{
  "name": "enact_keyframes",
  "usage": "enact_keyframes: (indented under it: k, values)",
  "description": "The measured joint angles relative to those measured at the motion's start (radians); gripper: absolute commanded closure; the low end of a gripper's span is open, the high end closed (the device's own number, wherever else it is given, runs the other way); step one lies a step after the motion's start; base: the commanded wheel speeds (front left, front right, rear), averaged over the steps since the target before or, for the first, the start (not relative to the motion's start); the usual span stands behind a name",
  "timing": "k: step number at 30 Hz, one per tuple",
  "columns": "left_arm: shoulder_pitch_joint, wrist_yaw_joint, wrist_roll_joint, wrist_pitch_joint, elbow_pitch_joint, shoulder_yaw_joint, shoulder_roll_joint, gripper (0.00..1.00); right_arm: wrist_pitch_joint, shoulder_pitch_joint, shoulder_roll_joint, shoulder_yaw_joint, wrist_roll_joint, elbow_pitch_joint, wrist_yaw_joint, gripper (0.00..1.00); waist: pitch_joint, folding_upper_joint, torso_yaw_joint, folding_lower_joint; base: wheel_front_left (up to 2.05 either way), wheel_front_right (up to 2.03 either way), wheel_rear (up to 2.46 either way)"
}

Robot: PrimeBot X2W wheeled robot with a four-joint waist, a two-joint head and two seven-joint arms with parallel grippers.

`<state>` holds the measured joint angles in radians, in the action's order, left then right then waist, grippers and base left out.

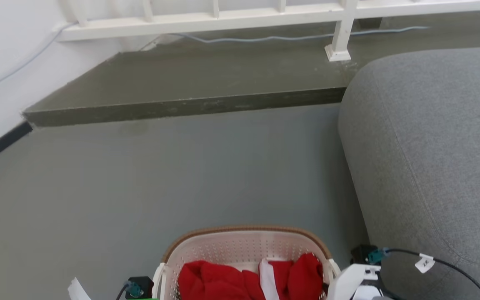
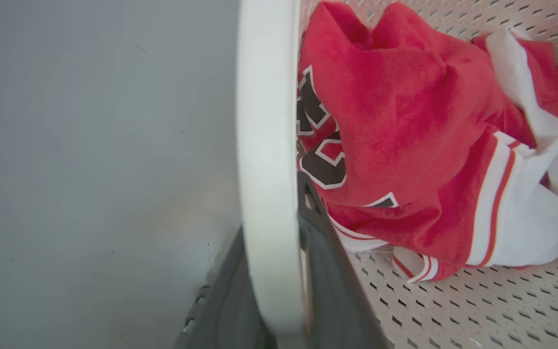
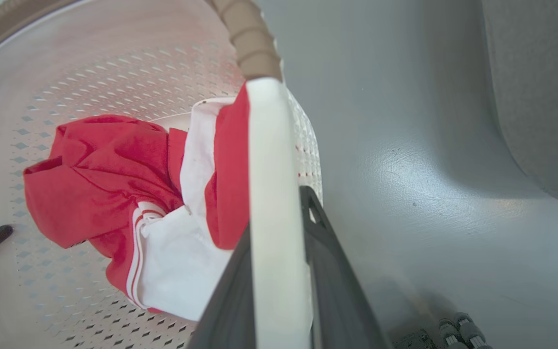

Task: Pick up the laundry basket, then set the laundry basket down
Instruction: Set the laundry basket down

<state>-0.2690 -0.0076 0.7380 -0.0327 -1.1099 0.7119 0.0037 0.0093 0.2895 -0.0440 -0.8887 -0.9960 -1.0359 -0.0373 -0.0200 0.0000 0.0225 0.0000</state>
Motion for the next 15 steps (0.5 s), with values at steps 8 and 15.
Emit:
enact_keyframes:
  k: [8, 15]
  values:
    - [-0.066, 0.018, 0.004, 0.014, 0.02, -0.005, 0.006, 1.0, -0.015, 0.088, -0.002, 0.0, 0.0, 0.001, -0.009, 1.0, -0.063, 0.0, 0.004, 0.0, 0.0, 0.0, 0.0]
    - [-0.176, 0.04, -0.002, 0.054, 0.041, -0.02, 0.011, 1.0, -0.053, 0.211, -0.011, 0.008, 0.007, 0.013, -0.01, 1.0, -0.139, 0.0, 0.007, 0.0001, 0.0, 0.0, 0.0]
